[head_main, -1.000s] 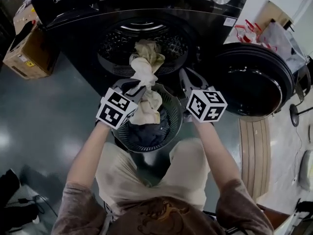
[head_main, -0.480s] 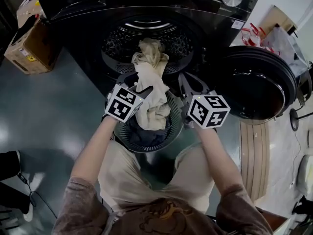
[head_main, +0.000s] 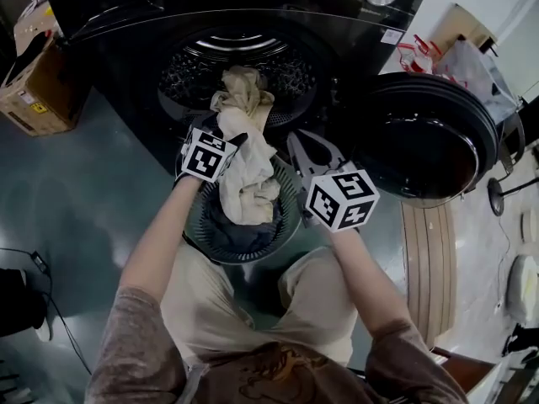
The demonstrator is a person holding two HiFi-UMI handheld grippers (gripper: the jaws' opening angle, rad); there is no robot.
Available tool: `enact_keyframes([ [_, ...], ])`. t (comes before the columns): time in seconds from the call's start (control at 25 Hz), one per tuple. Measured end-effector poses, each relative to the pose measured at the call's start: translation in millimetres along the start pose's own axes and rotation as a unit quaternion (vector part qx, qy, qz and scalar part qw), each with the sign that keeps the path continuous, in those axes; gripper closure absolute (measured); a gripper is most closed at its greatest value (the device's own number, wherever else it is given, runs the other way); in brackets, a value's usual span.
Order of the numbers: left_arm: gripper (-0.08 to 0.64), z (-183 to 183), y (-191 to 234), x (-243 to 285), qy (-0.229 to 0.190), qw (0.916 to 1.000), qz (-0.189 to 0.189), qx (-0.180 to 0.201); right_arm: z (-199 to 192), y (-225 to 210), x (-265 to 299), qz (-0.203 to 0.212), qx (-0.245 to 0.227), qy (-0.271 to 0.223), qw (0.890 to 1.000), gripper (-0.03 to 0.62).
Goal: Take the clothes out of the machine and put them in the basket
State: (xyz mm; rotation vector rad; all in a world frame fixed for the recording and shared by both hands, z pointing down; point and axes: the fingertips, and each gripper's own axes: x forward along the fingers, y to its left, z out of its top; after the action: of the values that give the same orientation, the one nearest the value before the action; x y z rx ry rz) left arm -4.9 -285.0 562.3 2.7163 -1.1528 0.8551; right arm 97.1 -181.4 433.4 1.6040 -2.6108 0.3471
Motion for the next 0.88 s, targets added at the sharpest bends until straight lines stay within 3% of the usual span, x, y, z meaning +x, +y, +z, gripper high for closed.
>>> enact_keyframes([
  [0.28,0.176,-1,21,43,0.026,0.9994,0.014,-0.018,-10,15,19,0.028,-0.018,0.011,0.999,0.597],
  [0.52,0.174,-12,27,58,0.045,0.9982,0.011,-0.037,-10,0,22,0.013,-0.010,0.006,1.000,0.597],
  [0.6,0.237,-14,22,58,0.044,0.9983,0.007,-0.038,-10,-5,21,0.006,-0.008,0.001,1.000,0.597],
  [0.76,0.444,-13,5,49,0.040,0.9984,0.001,-0.040,-10,-14,19,-0.003,-0.006,-0.005,1.000,0.597],
  [0.88,0.474,-11,-6,37,0.038,0.9974,-0.015,-0.060,-11,-19,19,-0.009,-0.004,-0.008,1.000,0.597],
])
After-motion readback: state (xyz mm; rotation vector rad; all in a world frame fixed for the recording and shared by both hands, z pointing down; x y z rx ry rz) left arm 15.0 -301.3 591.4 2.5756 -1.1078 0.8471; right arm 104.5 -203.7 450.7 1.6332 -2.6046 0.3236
